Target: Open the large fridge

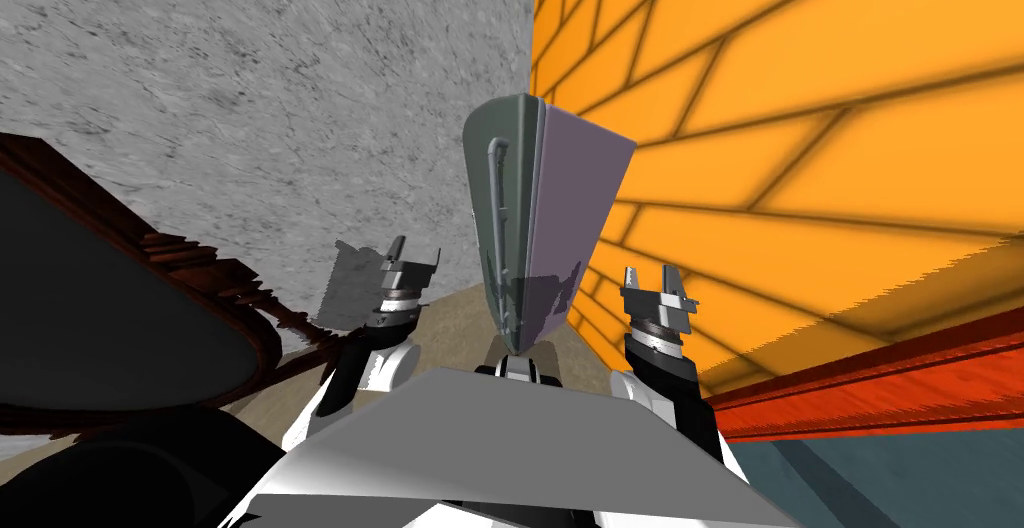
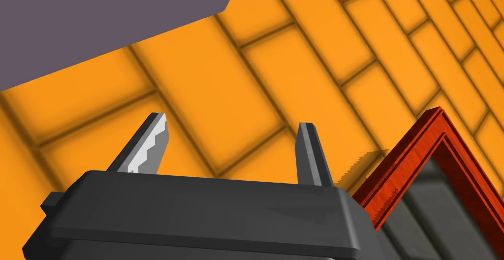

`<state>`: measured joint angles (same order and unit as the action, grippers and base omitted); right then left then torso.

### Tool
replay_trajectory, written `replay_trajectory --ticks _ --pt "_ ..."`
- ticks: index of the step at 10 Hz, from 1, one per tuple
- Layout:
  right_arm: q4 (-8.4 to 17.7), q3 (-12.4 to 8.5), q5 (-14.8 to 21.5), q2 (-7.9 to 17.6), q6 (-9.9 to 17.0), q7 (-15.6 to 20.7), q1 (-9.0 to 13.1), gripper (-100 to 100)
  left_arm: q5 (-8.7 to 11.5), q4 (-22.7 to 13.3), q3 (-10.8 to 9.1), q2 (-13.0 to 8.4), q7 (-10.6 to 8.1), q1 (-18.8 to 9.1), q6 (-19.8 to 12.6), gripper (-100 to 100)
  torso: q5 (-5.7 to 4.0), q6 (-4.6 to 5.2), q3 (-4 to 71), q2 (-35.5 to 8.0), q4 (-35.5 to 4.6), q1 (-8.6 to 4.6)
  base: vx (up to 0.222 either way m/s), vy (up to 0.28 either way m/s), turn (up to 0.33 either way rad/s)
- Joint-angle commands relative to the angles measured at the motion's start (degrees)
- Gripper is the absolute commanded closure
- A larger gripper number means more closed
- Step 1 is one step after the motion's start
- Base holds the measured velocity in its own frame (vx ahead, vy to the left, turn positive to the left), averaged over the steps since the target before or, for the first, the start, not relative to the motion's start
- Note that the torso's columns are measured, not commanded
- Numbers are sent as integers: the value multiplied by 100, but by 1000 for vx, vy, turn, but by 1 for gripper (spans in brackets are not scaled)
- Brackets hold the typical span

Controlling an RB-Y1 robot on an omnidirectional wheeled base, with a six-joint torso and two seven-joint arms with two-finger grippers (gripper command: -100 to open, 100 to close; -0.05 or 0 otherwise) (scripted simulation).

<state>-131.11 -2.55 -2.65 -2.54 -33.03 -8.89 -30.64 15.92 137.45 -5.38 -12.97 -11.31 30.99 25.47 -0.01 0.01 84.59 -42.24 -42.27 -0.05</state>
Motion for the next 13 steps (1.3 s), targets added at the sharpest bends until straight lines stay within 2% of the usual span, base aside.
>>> replay_trajectory --ticks 1,3,4,7,8,13 --pt "0 0 0 0 0 0 0 0 384 89 -193 -201 -204 136 -453 -100 -1 0 2 2 1 -3 79 -137 158" --pt "0 0 0 0 0 0 0 0 700 118 -355 -380 -374 258 -749 -100 2 0 -2 -3 -1 8 94 -120 180" --pt "0 0 0 0 0 0 0 0 700 118 -355 -380 -374 258 -777 -100 4 -1 1 1 0 12 63 -80 51" --pt "0 0 0 0 0 0 0 0 1203 127 -611 -682 -645 456 -1275 -100 0 -3 -6 -10 -3 -2 56 -95 161" --pt "0 0 0 0 0 0 0 0 1203 127 -611 -682 -645 456 -1286 -100 -2 0 0 1 0 -5 51 -102 58" --pt "0 0 0 0 0 0 0 0 2070 60 -1058 -1231 -1116 800 -2163 -100 -2 -1 -2 -5 -1 -6 67 -147 184"
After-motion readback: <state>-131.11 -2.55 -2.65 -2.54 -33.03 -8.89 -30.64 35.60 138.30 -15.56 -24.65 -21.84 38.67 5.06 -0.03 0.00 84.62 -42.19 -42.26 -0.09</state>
